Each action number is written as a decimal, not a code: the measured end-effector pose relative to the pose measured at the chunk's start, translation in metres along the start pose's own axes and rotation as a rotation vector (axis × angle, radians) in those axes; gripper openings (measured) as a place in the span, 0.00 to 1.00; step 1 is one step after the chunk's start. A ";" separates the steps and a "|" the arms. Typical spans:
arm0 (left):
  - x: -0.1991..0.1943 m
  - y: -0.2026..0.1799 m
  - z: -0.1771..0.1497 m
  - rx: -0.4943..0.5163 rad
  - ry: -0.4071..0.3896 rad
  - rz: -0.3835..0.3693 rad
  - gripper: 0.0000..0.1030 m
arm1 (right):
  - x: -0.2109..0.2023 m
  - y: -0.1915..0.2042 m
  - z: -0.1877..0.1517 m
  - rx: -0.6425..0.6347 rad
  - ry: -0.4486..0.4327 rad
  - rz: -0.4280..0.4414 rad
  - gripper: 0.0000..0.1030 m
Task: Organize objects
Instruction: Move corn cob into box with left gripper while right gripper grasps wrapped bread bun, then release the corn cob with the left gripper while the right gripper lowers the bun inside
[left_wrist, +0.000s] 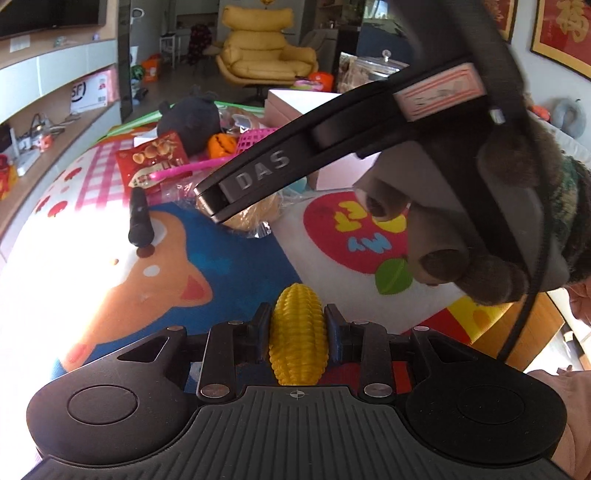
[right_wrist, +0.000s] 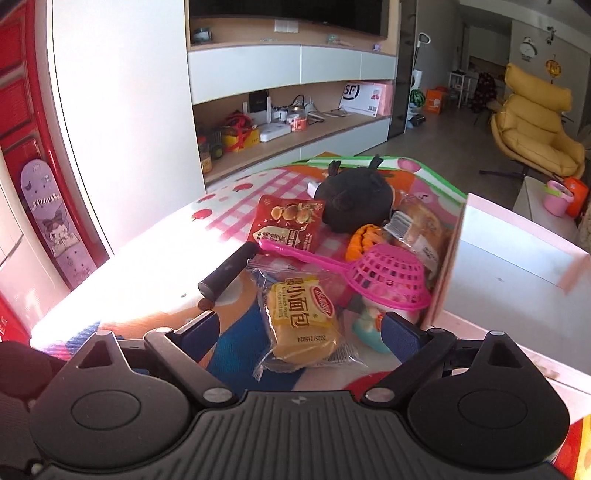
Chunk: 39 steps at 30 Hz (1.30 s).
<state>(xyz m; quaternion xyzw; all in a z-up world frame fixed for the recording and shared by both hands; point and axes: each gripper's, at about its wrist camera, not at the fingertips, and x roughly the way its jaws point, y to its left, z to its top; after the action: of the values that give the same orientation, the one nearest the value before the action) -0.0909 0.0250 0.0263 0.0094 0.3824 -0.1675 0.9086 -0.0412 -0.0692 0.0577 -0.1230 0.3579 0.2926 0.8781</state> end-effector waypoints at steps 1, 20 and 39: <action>0.000 0.001 0.000 -0.004 0.001 0.009 0.33 | 0.013 0.000 0.003 0.008 0.039 -0.003 0.82; -0.002 -0.034 0.038 0.060 -0.014 0.030 0.33 | -0.108 -0.057 -0.069 0.065 -0.056 -0.187 0.49; 0.077 -0.067 0.196 -0.113 -0.377 -0.046 0.34 | -0.128 -0.114 -0.100 0.208 -0.153 -0.198 0.48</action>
<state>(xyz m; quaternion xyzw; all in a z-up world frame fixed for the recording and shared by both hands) 0.0742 -0.0893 0.1187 -0.0817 0.2144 -0.1653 0.9592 -0.1016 -0.2579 0.0769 -0.0435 0.3046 0.1747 0.9353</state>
